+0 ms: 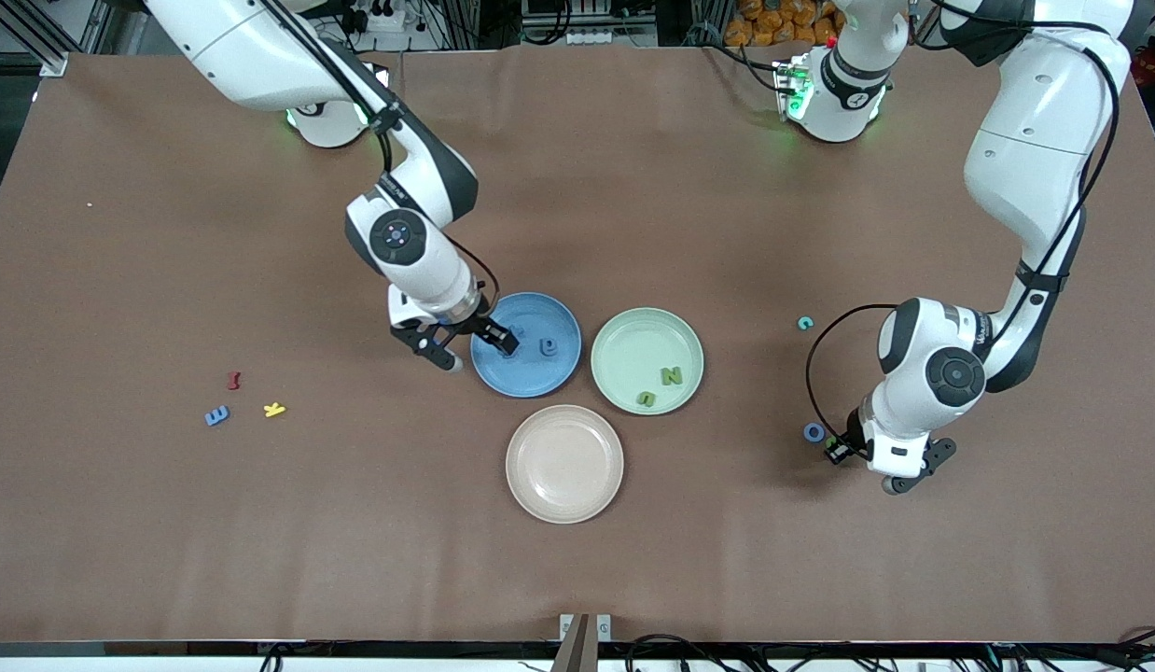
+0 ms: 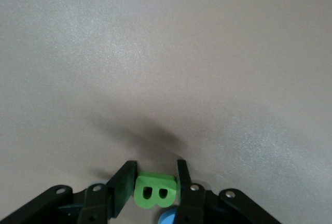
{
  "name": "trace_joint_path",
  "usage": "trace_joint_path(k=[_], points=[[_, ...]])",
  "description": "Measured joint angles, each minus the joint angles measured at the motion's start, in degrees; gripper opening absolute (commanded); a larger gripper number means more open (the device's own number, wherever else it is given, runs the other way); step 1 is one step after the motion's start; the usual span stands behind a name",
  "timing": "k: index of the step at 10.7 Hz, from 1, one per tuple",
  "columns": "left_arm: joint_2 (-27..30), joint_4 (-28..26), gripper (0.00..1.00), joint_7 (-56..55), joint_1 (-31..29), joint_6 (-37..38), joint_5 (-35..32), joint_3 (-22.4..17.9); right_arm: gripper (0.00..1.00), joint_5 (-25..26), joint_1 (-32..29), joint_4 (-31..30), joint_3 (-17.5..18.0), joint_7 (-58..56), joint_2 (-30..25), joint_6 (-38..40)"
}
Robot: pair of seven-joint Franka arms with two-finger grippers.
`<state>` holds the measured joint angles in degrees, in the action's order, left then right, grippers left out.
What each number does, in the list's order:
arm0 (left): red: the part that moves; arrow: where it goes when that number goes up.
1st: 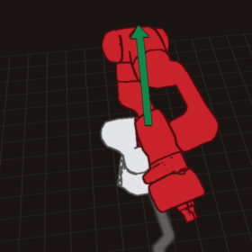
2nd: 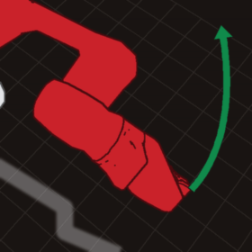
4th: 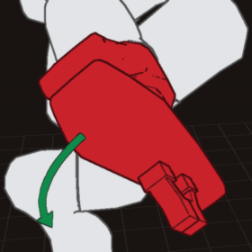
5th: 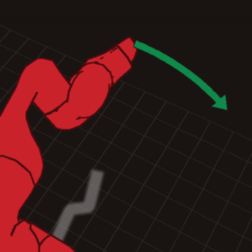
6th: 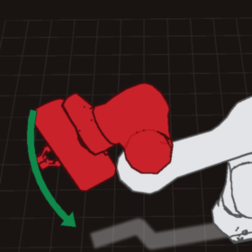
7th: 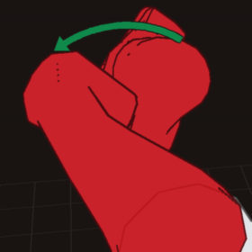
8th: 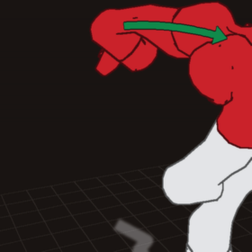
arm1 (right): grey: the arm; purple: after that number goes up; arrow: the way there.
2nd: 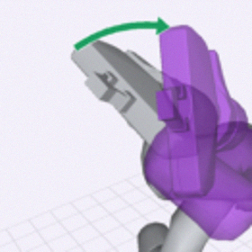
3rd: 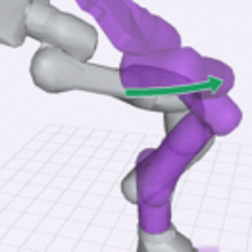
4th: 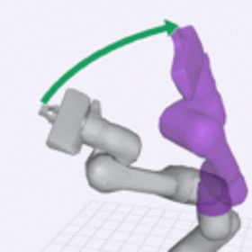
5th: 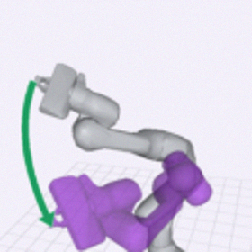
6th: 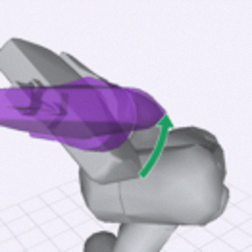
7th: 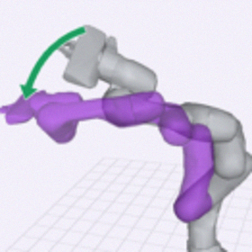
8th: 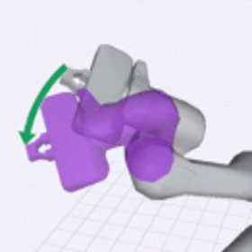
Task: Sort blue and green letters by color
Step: 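Place blue 6 on the blue plate while the left gripper lifts green B, then grasp blue E with the right gripper while the left gripper carries B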
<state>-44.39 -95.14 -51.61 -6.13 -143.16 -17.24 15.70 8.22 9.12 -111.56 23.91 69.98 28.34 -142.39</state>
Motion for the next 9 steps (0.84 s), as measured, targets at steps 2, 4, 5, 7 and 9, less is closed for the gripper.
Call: trace_joint_path(k=[2,4,5,7,9], points=[[0.2,-0.4,0.32,0.0,0.2,-0.7,-0.1,-0.2,1.00,0.0,-7.1,0.9,-0.1,-13.6,-1.7,6.4],[0.5,-1.1,0.28,0.0,0.2,-1.7,-0.1,-0.3,1.00,0.0,-17.4,1.3,0.7,-32.4,-4.2,14.1],[0.5,-1.2,0.26,0.0,0.2,-1.8,-0.1,-0.3,1.00,0.0,-21.6,1.3,1.0,-40.2,-4.9,15.5],[0.6,-1.3,0.25,0.1,0.2,-1.9,-0.2,-0.3,1.00,3.2,-27.5,1.2,1.1,-53.0,-4.9,15.9],[0.7,-1.3,0.24,0.7,0.2,-2.0,-0.2,-0.3,1.00,8.9,-33.1,0.9,0.5,-62.6,-4.3,14.1]])
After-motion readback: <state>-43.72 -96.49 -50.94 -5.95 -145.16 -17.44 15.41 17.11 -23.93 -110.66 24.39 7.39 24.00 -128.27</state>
